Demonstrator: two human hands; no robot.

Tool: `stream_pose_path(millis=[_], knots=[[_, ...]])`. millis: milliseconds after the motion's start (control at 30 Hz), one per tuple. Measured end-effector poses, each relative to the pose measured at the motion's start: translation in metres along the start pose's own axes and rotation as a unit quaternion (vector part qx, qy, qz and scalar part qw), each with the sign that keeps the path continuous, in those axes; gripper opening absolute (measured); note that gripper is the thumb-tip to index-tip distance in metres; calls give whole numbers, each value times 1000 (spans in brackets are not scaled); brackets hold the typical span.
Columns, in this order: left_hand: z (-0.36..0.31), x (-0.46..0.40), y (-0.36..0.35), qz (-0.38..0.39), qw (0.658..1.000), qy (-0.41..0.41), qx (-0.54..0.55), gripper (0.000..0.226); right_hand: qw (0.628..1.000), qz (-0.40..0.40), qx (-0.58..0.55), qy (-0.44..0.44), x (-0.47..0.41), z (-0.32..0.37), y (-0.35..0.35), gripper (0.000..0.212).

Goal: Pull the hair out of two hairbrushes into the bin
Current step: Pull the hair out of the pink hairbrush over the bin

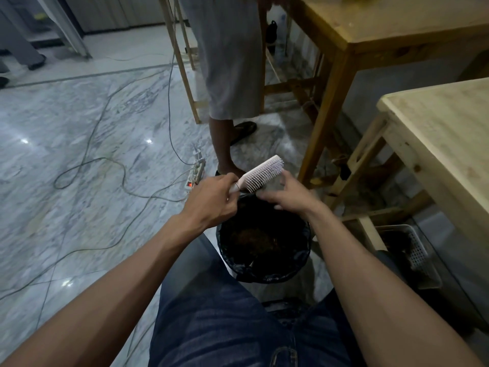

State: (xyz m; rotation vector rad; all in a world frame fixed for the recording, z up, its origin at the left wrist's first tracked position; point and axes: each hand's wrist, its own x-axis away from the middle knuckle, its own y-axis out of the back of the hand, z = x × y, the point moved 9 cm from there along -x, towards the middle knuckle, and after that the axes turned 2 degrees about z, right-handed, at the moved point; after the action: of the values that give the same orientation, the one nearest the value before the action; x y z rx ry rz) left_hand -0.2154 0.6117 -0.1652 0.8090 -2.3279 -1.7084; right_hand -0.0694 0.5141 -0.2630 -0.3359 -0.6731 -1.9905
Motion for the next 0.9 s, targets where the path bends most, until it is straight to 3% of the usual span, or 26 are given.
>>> stream_pose_path(millis=[67,133,233,300,367,400,467,533,600,700,767,833,900], knots=[[-5,1,2,-6,1000,-11,12,23,974,-13,-219,58,-4,5,-1,41],[-6,-1,7,-18,1000,-11,17,21,951,-27,-298,83,-1,12,0,12],[-1,-6,14,-25,1000,3,2,21,924,-87,-365,71,-2,2,11,14],[5,-7,19,-35,999,19,-2,19,927,-156,-340,5,-4,-28,21,21],[10,-7,23,-46,999,28,-2,18,945,-157,-271,-95,1,-58,19,26],[10,-7,23,-47,998,29,-2,18,956,-130,-223,-142,5,-68,12,24],[8,-7,19,-41,999,28,0,20,981,-83,-19,-177,10,-73,7,18],[5,-7,15,-35,999,24,2,21,971,-41,183,-150,10,-58,3,32],[1,-6,10,-28,1000,15,-1,22,959,-15,232,-160,12,-44,-3,49],[2,-4,5,-22,1000,9,-5,23,964,-28,191,-181,7,-34,1,83],[5,-4,5,-19,1000,16,-2,22,978,-44,141,-148,6,-22,5,94],[8,-4,6,-20,1000,25,2,21,994,-50,38,-85,4,-11,6,82],[8,-4,6,-19,999,31,8,22,989,-24,-142,-37,4,0,2,59]])
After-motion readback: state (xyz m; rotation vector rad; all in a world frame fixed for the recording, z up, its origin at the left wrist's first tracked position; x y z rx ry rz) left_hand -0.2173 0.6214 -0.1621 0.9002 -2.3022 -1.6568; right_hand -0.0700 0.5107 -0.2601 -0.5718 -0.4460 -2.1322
